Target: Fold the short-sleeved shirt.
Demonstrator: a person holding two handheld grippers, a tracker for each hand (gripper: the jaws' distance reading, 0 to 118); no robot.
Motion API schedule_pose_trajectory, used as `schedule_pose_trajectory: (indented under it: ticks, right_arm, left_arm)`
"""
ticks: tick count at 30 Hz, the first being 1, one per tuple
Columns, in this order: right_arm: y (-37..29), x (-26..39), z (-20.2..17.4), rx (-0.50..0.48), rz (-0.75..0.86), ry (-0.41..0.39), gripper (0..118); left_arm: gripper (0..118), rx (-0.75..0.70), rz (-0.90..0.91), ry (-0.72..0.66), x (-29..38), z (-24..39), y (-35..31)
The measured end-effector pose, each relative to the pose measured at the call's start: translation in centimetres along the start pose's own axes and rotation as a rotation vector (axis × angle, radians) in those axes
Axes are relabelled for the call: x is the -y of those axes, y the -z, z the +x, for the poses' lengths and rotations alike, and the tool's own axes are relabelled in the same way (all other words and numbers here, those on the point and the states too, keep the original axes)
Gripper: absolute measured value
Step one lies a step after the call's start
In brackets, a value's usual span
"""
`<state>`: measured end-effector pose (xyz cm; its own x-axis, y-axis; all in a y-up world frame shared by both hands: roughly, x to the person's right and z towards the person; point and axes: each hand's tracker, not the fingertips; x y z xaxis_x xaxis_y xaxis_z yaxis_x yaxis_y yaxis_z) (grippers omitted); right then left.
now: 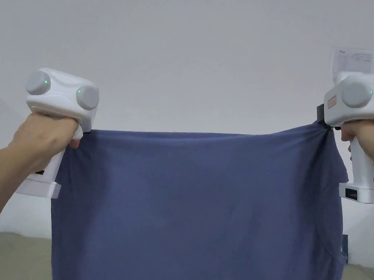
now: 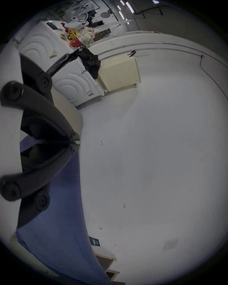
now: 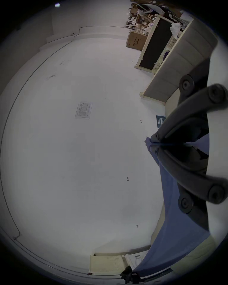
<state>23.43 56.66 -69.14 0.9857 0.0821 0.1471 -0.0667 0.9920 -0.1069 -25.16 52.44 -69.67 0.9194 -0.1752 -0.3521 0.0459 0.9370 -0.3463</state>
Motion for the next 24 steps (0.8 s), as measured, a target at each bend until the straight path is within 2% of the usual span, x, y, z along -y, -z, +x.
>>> schedule_pose_trajectory:
  ticks: [6,7,13,19,24]
  right_arm:
    - [4.7,4.7,-1.9,0.025,-0.05,-0.042,2]
    - [5.5,6.2,-2.0,0.016,-0.065,-0.028,2]
    - [8.8,17.7,-2.4,0.013,-0.205,-0.082,2]
    - [7.6,26.1,-1.4,-0.015,-0.288,-0.03,2]
    - [3.8,28.8,-0.3,-0.036,-0.317,-0.018,2]
  left_arm:
    - [2,-0.015,-0.051,0.076,4.8,2.6,6.5]
    - [2,-0.01,-0.054,0.071,6.1,3.1,7.6]
    - [2,0.049,-0.175,0.08,15.6,5.9,12.2]
    - [2,0.073,-0.242,0.083,22.7,6.6,12.6]
    - [2,0.091,-0.252,0.113,25.3,5.8,9.6]
